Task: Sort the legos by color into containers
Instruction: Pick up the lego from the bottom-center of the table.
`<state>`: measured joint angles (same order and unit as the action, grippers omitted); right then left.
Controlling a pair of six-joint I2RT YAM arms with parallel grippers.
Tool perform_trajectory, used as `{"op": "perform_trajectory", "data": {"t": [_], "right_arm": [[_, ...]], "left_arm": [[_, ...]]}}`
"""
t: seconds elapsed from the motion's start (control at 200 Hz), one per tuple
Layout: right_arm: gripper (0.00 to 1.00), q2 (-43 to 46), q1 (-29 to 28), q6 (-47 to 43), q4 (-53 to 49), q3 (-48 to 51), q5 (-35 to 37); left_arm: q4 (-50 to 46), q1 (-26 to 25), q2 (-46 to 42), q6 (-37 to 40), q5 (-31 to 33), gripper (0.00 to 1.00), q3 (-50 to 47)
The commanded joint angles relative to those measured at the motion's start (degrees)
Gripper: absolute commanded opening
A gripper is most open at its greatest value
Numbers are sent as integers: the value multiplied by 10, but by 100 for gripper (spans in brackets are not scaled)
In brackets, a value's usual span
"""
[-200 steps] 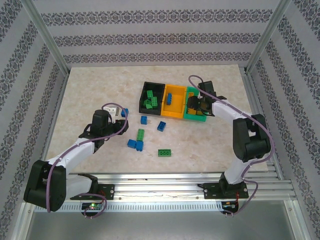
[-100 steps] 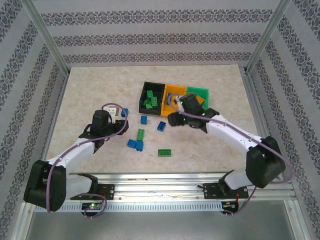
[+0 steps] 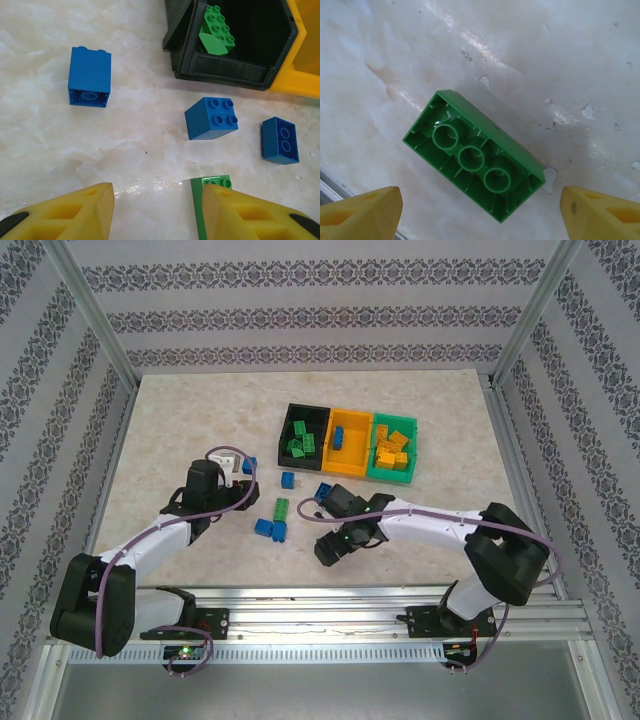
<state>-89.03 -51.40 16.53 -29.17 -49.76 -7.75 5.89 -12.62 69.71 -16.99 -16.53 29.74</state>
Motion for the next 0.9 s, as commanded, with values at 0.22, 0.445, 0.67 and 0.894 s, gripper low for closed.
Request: {"op": "perform_trajectory", "data": {"t": [0.22, 0.445, 0.67, 0.894], "right_arm": [[83, -91, -35, -9, -16, -67, 43], [65, -120, -42, -5, -25, -89, 58], [46, -107, -39, -10, -21, -111, 75], [34, -102, -2, -13, 18, -158, 43]], "left_arm": [[17, 6, -7, -4, -9, 50, 3], [15, 6, -7, -4, -13, 50, 5], [13, 6, -7, -6, -14, 50, 5], [6, 6, -9, -4, 0, 50, 5]]}}
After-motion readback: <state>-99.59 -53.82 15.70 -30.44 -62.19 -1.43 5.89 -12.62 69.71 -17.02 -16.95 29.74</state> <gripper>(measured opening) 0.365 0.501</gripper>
